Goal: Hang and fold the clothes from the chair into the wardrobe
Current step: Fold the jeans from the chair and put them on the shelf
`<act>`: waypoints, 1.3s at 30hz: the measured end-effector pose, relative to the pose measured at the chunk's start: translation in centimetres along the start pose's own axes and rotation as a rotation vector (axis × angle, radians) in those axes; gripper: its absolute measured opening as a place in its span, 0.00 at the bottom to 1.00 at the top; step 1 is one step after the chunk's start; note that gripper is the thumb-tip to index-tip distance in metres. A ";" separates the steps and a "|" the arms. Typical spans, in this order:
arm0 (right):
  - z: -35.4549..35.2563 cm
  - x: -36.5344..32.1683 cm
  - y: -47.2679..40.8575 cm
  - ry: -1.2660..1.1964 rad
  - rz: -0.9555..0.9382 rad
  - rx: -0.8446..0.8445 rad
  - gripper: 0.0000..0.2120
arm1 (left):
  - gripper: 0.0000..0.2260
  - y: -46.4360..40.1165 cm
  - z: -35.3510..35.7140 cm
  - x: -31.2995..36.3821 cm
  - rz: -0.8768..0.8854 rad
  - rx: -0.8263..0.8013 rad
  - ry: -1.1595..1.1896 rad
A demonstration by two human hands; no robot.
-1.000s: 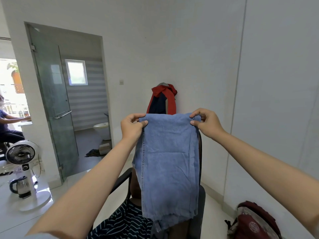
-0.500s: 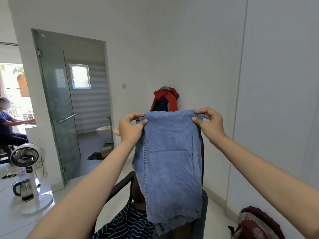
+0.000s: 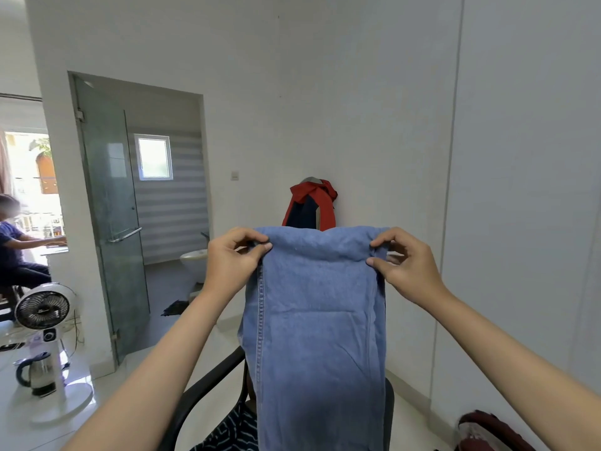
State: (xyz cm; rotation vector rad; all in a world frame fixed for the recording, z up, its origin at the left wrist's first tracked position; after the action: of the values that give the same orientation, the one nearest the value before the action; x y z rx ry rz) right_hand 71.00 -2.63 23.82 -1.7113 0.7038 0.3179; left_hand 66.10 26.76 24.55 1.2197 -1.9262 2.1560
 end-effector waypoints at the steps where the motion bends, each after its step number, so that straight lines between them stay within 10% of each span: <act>1: -0.1 -0.1 -0.1 0.012 -0.009 0.024 0.20 | 0.10 -0.1 -0.1 0.2 0.025 -0.032 -0.044; 14: -0.3 0.0 -0.8 -0.040 0.066 0.219 0.19 | 0.19 1.0 0.2 -0.5 -0.003 -0.335 -0.106; 32: -0.1 -2.2 -2.2 -0.217 0.208 0.166 0.14 | 0.15 1.4 -0.6 -2.1 -0.253 0.090 0.492; 39: 0.0 -2.2 -2.4 -0.193 0.215 0.158 0.14 | 0.13 1.7 -0.4 -2.6 -0.256 0.019 0.429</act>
State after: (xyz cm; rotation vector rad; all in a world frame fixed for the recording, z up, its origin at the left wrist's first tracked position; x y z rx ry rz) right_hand 70.75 -1.74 26.96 -1.4361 0.7506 0.5549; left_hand 66.90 27.95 21.71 0.8552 -1.4931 2.0893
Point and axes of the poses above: each hand's wrist, its own y-axis away from the middle knuckle, its own z-axis out of the palm, x = y × z, the point moved 6 cm from there along -y, towards the middle knuckle, and after that the axes turned 5 degrees about z, right-handed, at the moved point
